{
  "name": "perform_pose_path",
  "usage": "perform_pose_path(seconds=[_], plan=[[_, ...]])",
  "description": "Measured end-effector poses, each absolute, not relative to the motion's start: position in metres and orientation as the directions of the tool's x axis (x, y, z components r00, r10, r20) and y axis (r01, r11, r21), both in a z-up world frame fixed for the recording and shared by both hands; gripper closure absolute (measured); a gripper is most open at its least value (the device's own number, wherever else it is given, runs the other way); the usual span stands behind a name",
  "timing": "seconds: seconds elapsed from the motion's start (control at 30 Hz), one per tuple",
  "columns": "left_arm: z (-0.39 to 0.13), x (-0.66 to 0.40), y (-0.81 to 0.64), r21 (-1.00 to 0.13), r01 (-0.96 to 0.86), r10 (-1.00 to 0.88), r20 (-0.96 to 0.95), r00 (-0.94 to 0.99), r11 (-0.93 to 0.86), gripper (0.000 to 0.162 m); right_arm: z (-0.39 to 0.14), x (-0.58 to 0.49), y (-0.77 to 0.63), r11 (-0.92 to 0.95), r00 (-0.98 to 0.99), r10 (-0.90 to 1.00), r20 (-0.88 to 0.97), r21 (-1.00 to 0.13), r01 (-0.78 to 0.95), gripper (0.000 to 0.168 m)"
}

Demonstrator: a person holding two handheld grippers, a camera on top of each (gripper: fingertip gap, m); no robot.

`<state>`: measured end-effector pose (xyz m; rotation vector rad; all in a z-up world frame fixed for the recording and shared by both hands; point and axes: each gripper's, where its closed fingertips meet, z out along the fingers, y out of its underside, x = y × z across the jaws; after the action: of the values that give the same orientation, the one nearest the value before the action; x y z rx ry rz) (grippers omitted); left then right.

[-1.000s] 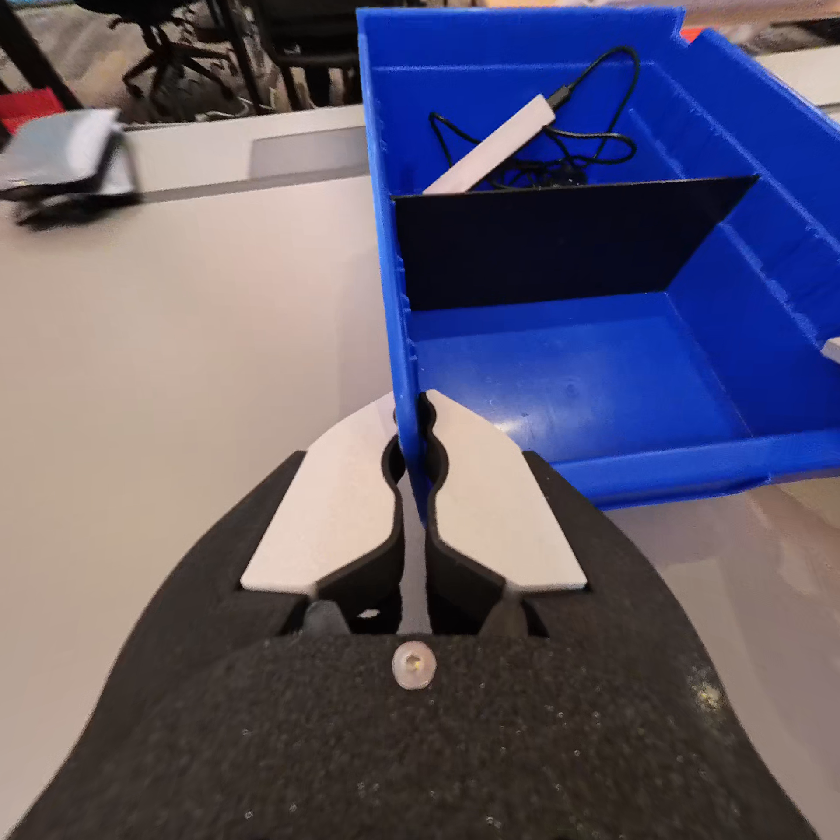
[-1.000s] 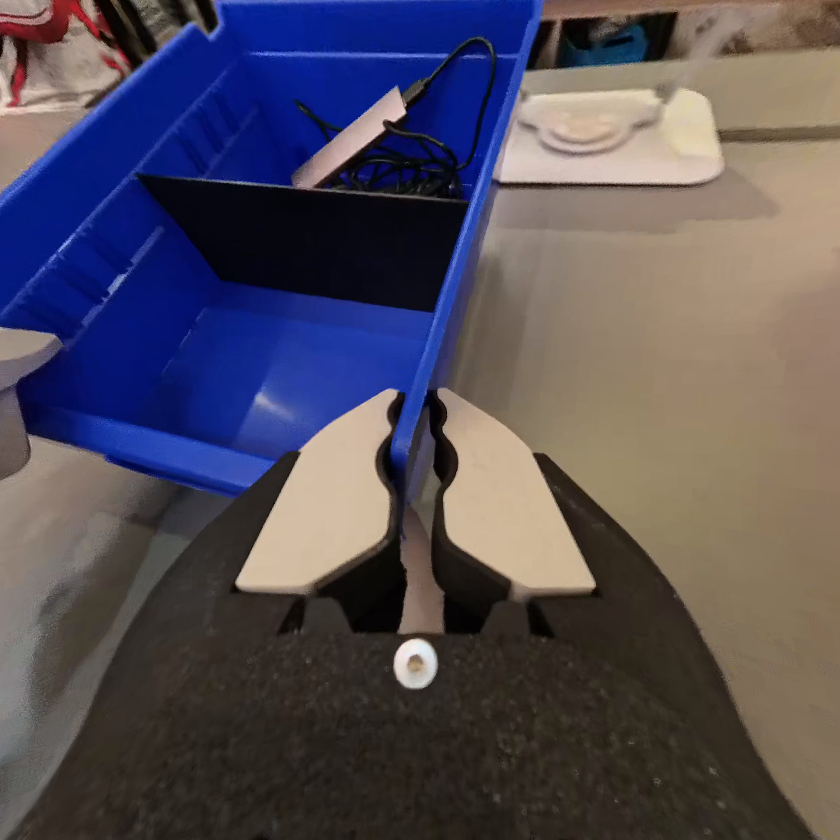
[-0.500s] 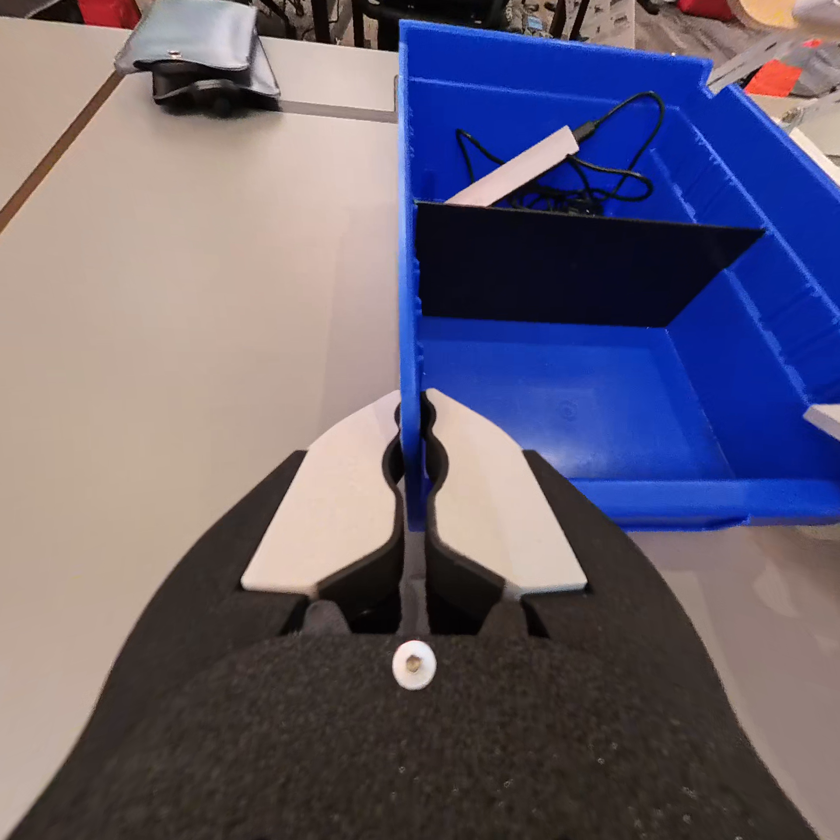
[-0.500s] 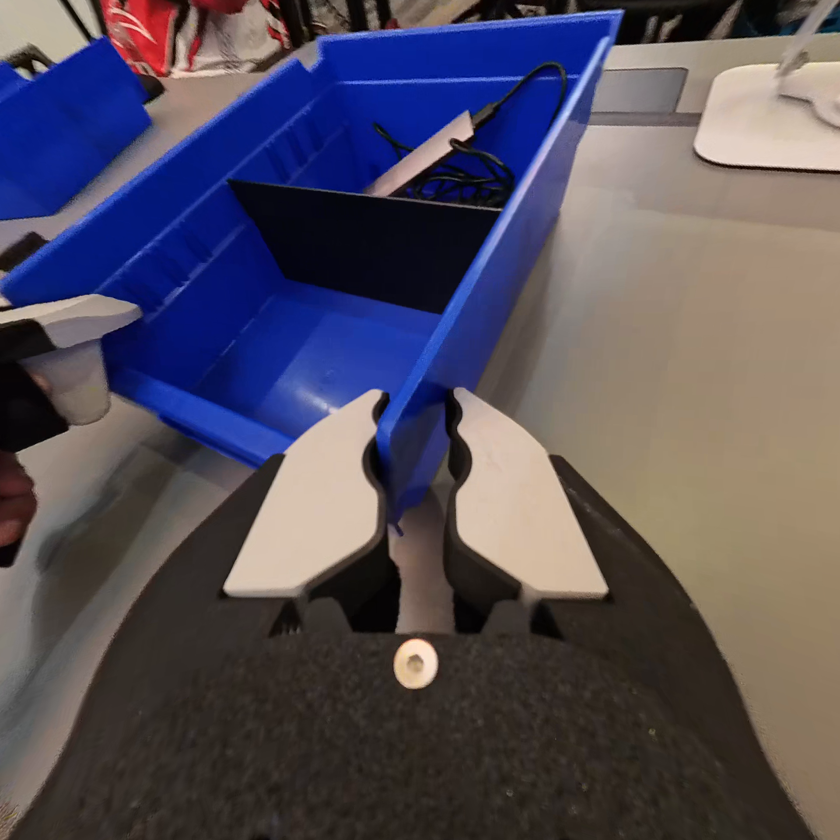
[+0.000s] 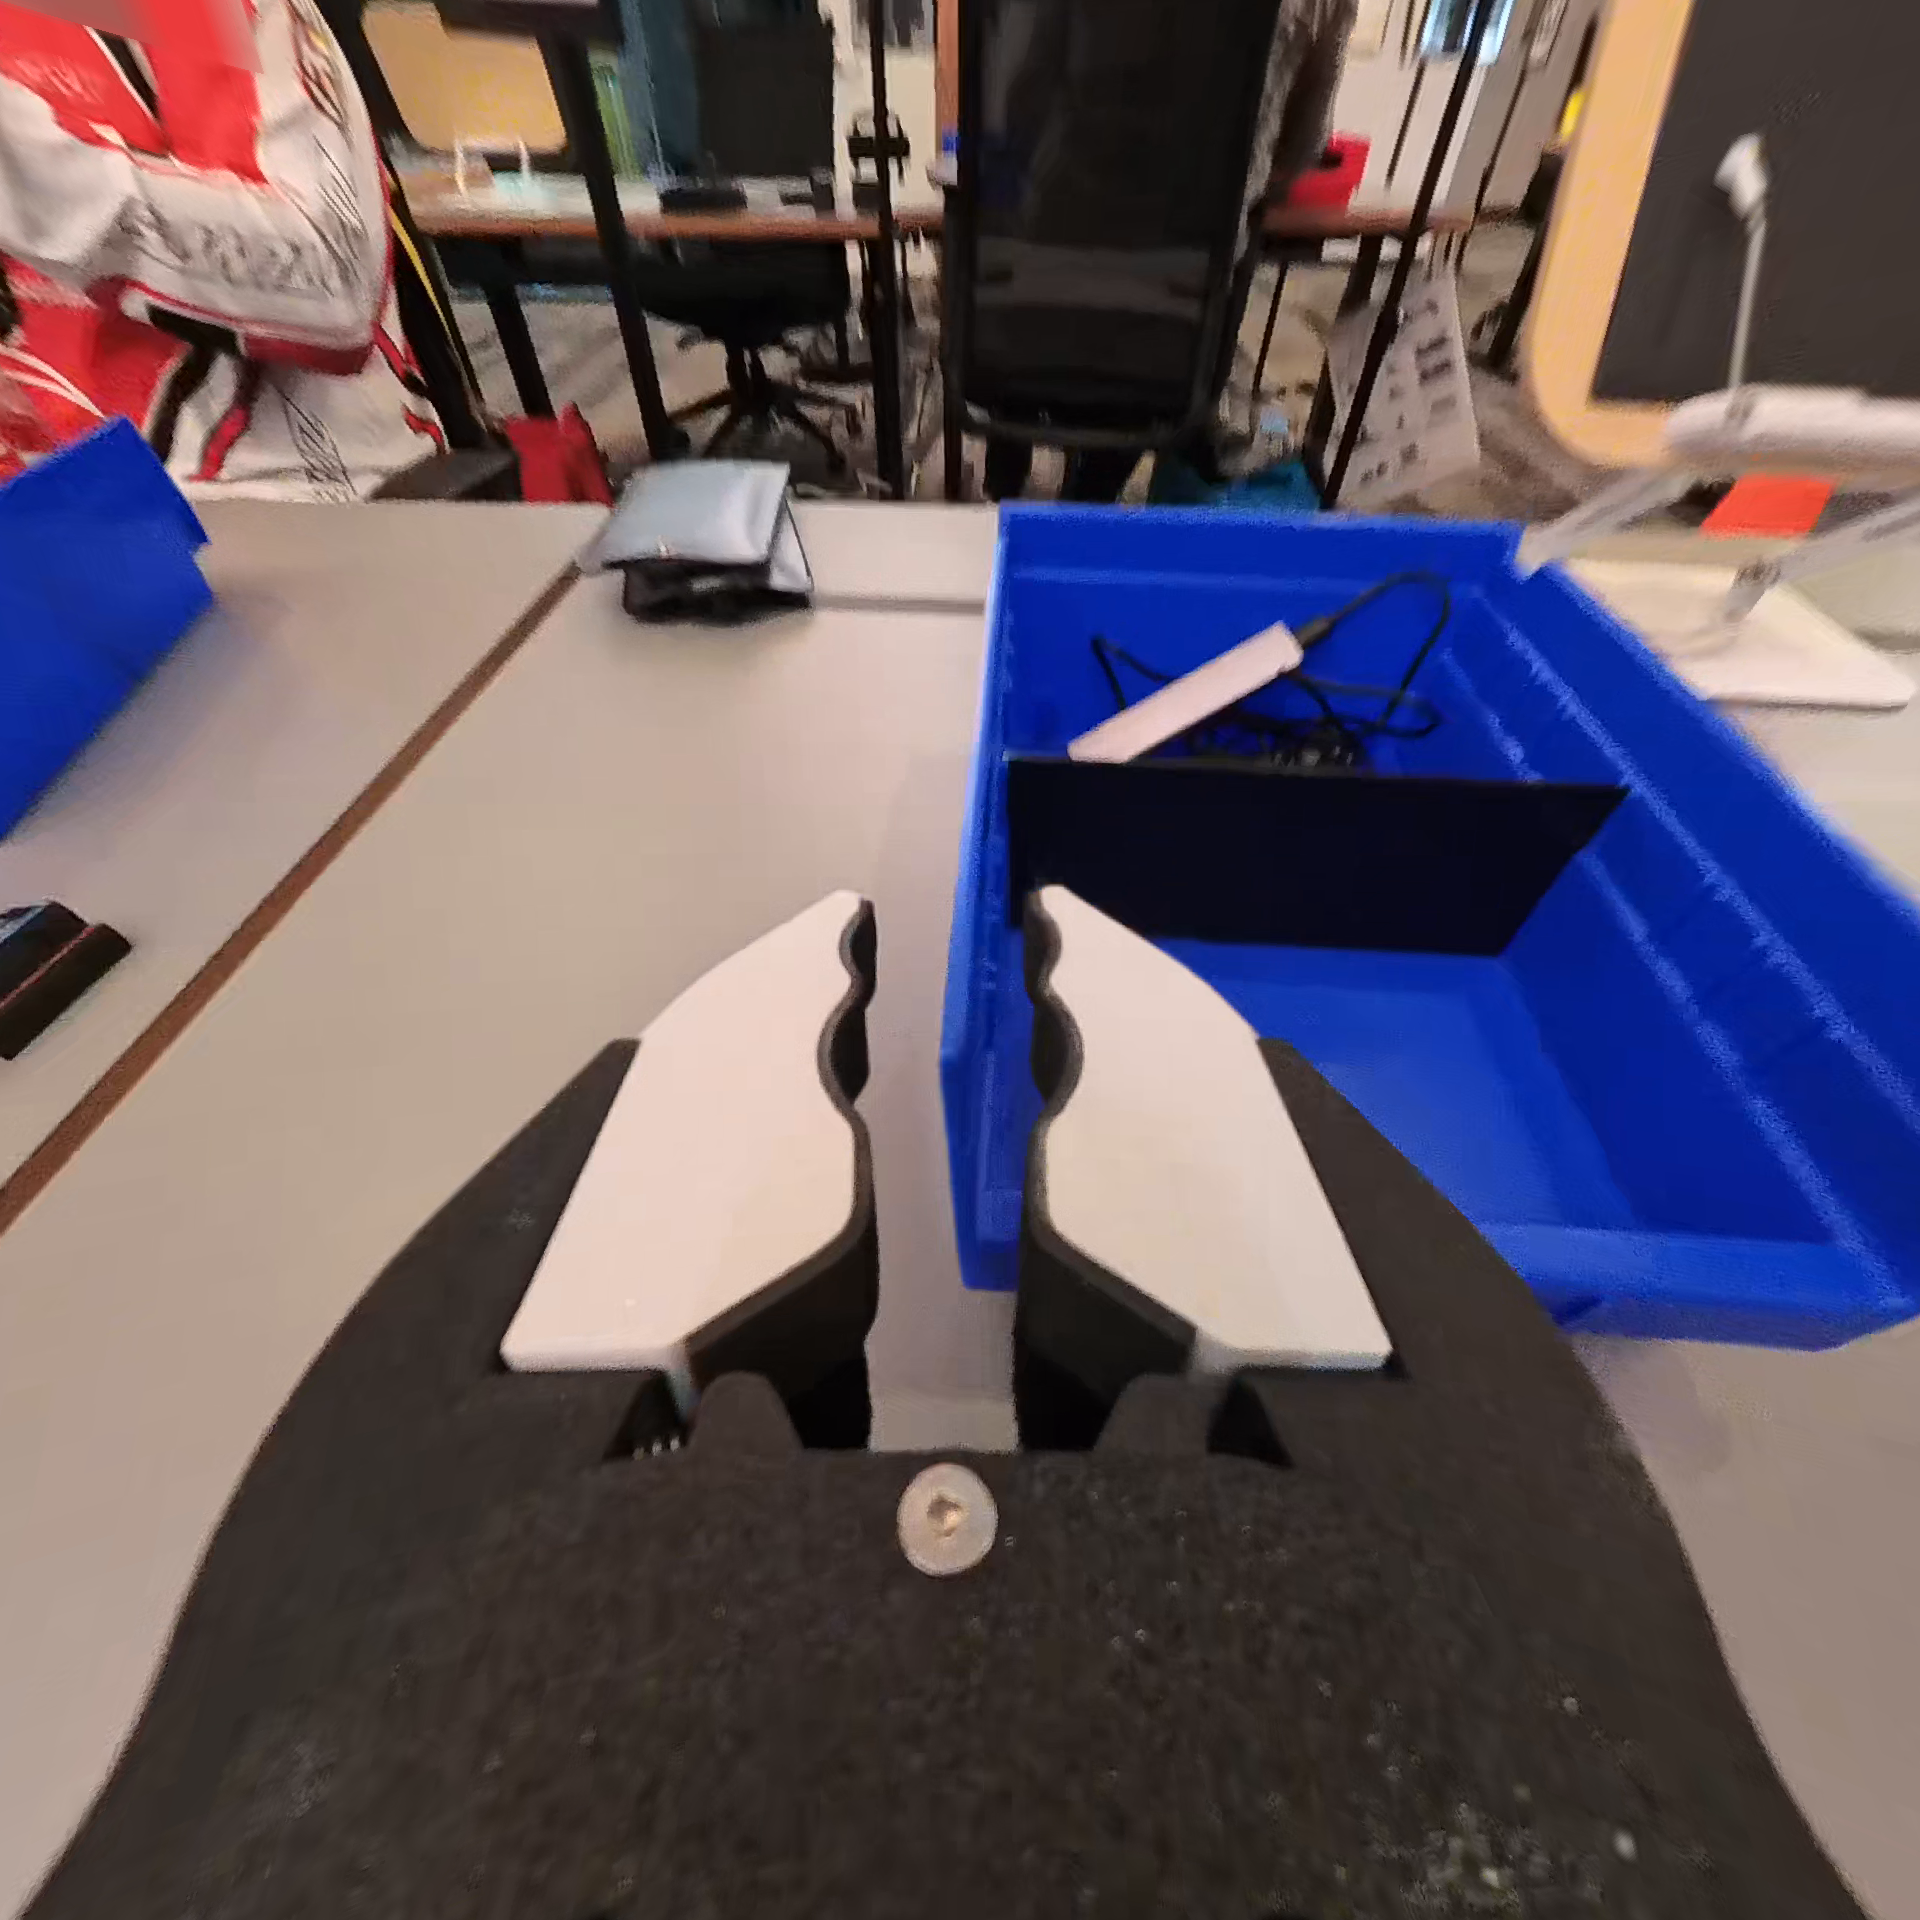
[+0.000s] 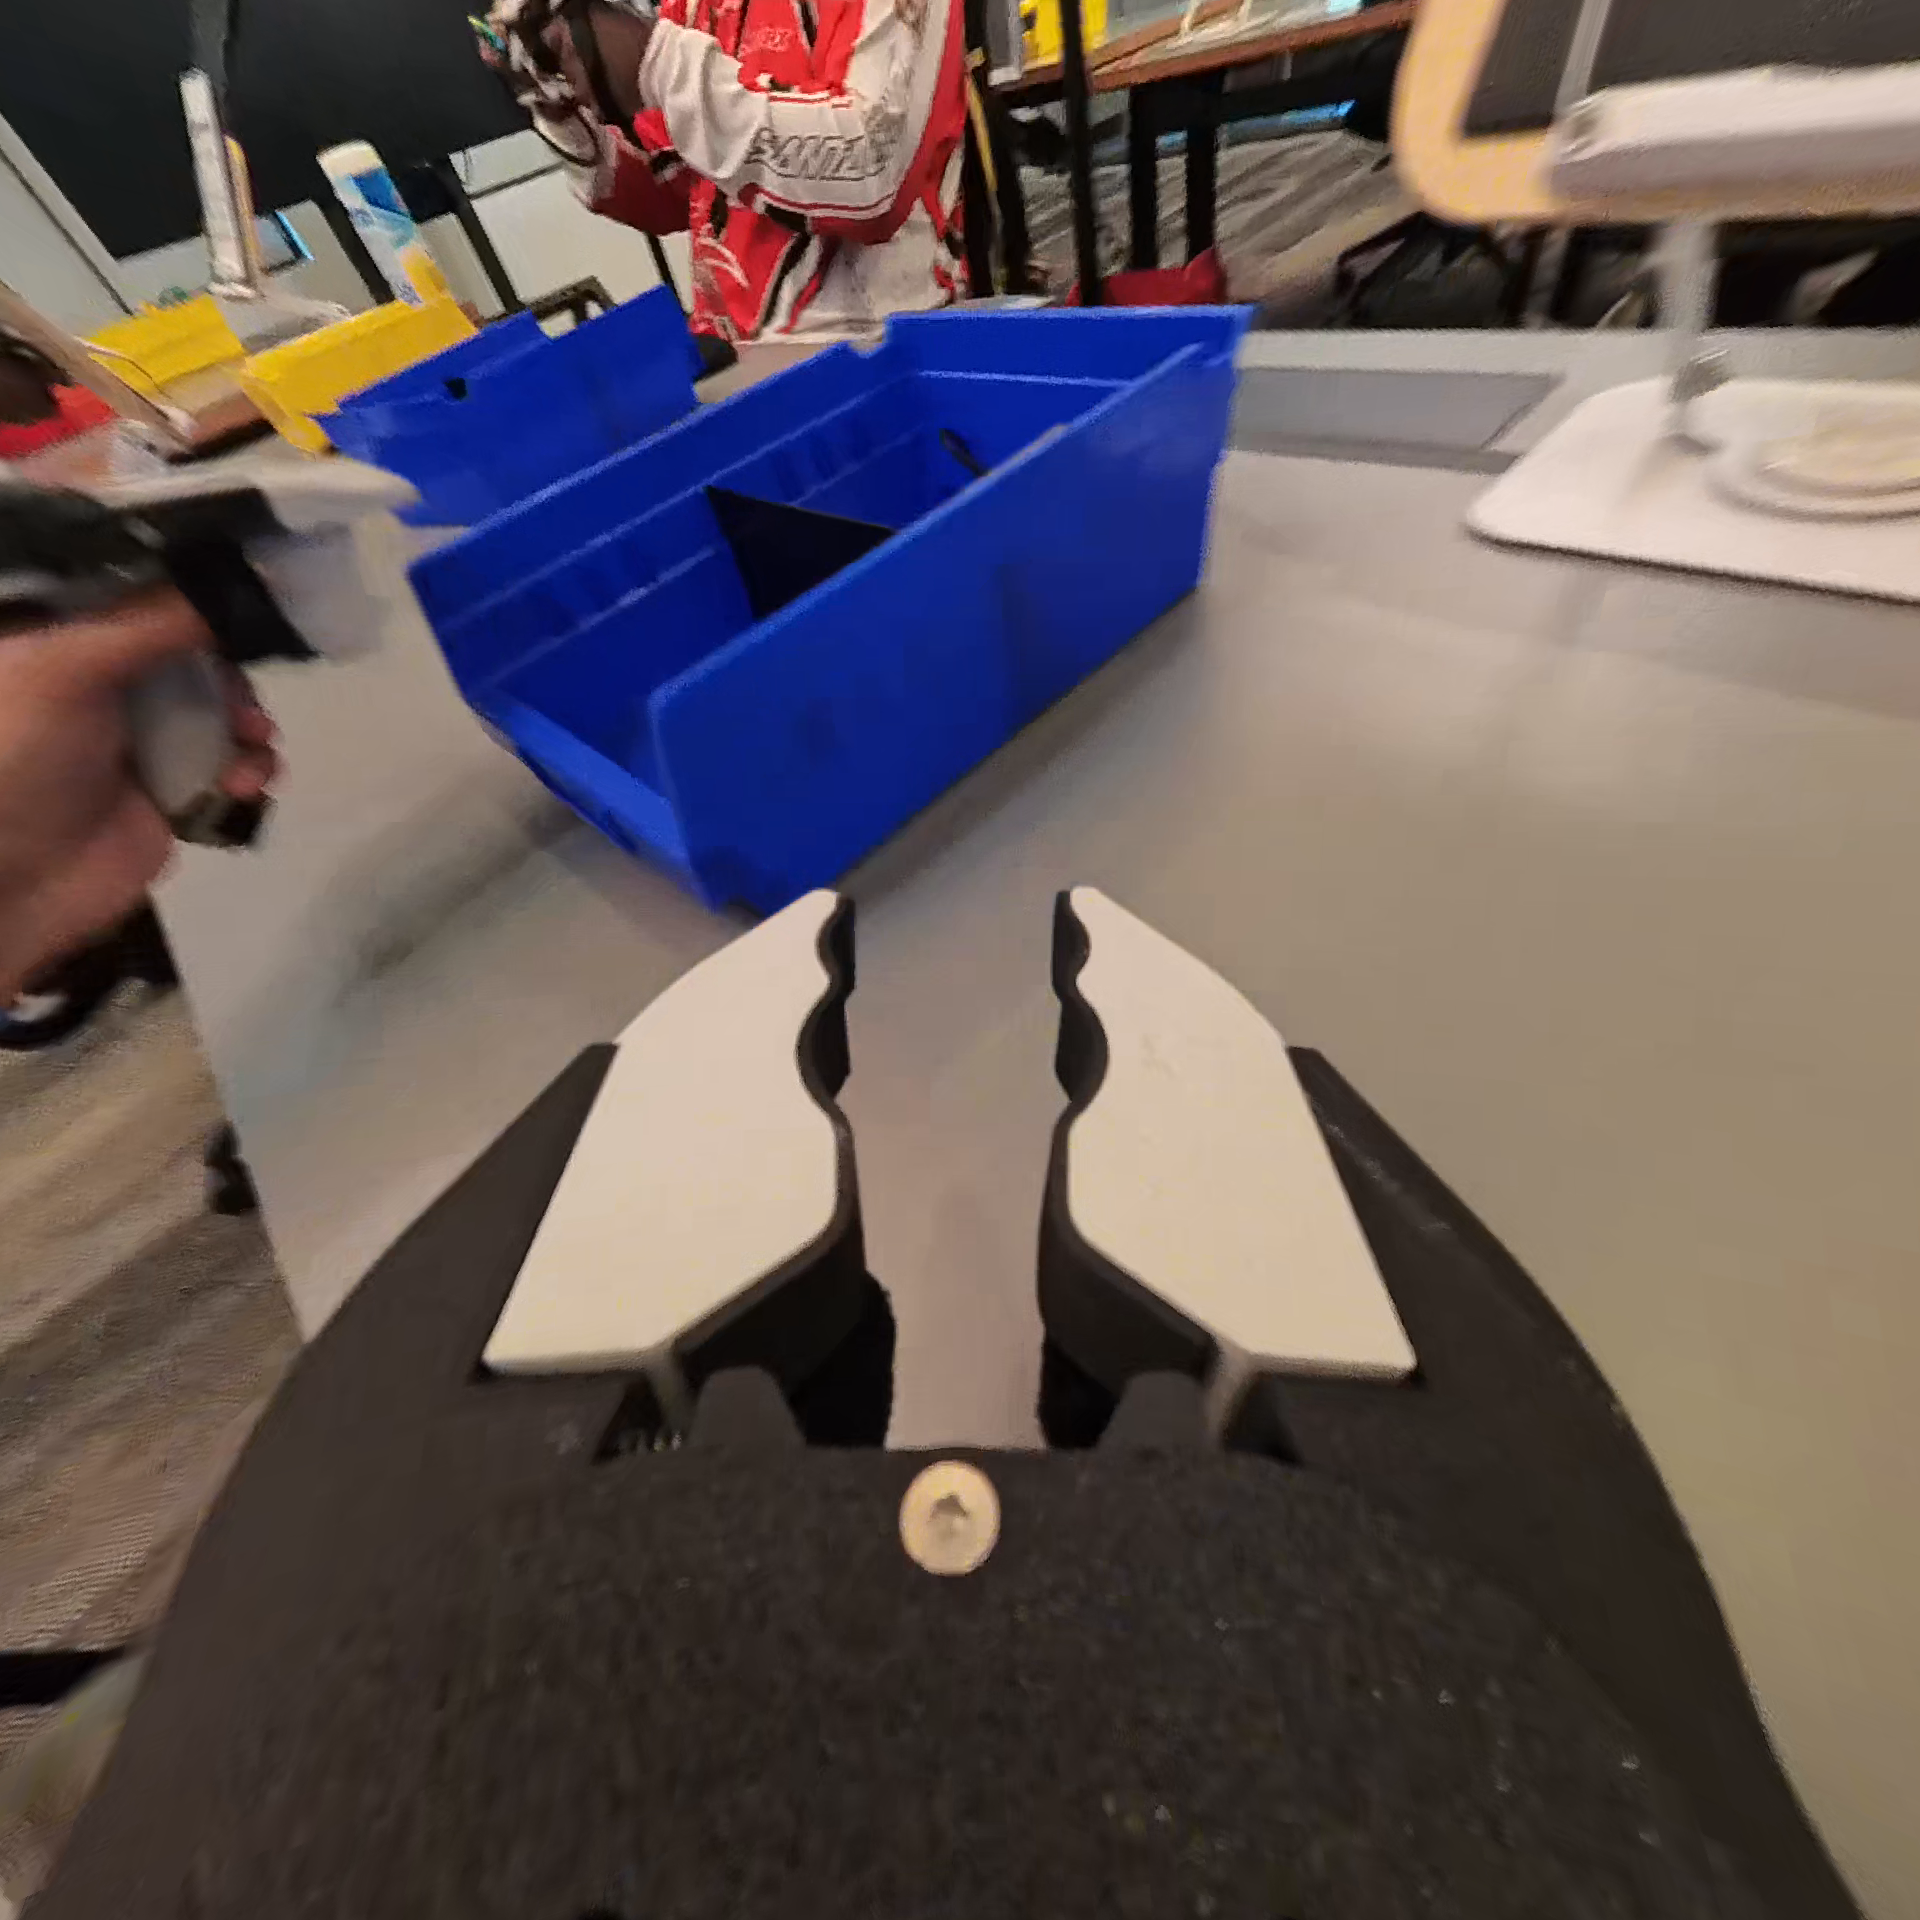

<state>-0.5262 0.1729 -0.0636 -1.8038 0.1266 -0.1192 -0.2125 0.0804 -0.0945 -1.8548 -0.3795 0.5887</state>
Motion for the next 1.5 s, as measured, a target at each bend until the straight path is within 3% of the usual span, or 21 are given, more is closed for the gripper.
perform_pose_path(seconds=[0.2,0.4,0.53,0.9,1.1,1.3,1.5], plan=[[-0.055,-0.465,0.141,-0.973,-0.029,-0.259,0.032,0.965,-0.227,0.135,-0.098,-0.055,0.046,-0.309,0.956,0.292,-0.02,-0.948,0.074,0.132],[-0.092,-0.354,0.091,-0.938,-0.077,-0.564,0.137,0.814,-0.339,0.138,-0.091,0.083,0.009,-0.226,0.999,0.011,-0.039,-0.973,-0.035,0.128],[-0.112,-0.325,0.082,-0.927,-0.154,-0.637,0.109,0.763,-0.343,0.139,-0.12,0.141,-0.003,-0.326,0.989,-0.124,-0.078,-0.938,-0.115,0.123],[-0.12,-0.345,0.094,-0.907,-0.133,-0.599,0.15,0.787,-0.401,0.139,-0.13,0.132,0.008,-0.358,0.971,-0.08,-0.223,-0.903,-0.237,0.128],[-0.117,-0.352,0.09,-0.904,-0.079,-0.586,0.203,0.785,-0.42,0.139,-0.127,0.137,0.017,-0.36,0.987,-0.101,-0.125,-0.92,-0.153,0.132],[-0.117,-0.354,0.087,-0.909,-0.092,-0.603,0.192,0.775,-0.407,0.138,-0.127,0.125,0.023,-0.355,0.976,-0.06,-0.208,-0.91,-0.215,0.134],[-0.074,-0.356,0.094,-0.94,-0.106,-0.723,0.173,0.669,-0.323,0.138,-0.127,0.12,0.025,-0.363,0.981,-0.037,-0.19,-0.912,-0.19,0.135]])
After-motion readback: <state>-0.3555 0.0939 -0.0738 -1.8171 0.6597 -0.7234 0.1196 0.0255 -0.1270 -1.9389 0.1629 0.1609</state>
